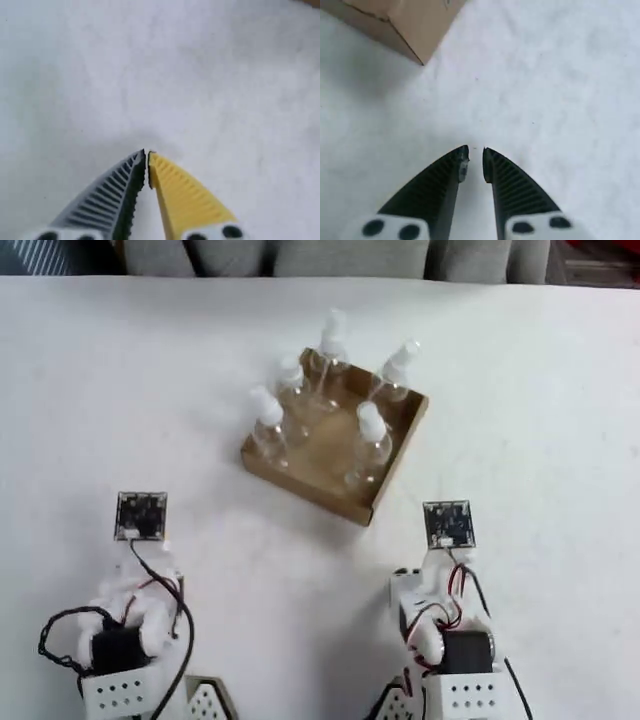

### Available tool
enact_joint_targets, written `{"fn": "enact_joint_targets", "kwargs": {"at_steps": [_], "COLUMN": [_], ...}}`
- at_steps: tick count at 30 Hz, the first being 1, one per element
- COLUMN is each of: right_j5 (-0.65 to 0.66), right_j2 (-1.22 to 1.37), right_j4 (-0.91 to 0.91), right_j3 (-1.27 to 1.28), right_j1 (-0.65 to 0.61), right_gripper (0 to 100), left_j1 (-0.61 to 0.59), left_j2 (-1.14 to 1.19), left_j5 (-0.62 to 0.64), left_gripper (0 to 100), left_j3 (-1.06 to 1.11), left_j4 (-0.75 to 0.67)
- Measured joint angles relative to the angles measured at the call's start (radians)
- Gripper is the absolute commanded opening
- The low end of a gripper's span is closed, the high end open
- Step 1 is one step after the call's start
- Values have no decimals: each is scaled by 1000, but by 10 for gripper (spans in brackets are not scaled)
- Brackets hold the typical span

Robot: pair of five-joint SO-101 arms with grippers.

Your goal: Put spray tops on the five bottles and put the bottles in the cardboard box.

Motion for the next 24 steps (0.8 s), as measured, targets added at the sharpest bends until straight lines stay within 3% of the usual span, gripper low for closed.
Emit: {"fn": "enact_joint_targets", "kwargs": {"at_steps": [24], "right_j5": [0], "right_j2": [0], "right_j4": [0], "right_j3": [0], "right_j1": [0], "right_gripper": [17], "left_j1": [0], "left_j2": [0], "left_j5": [0], "left_gripper": [20], "left_j3": [0], "left_j4": [17]}}
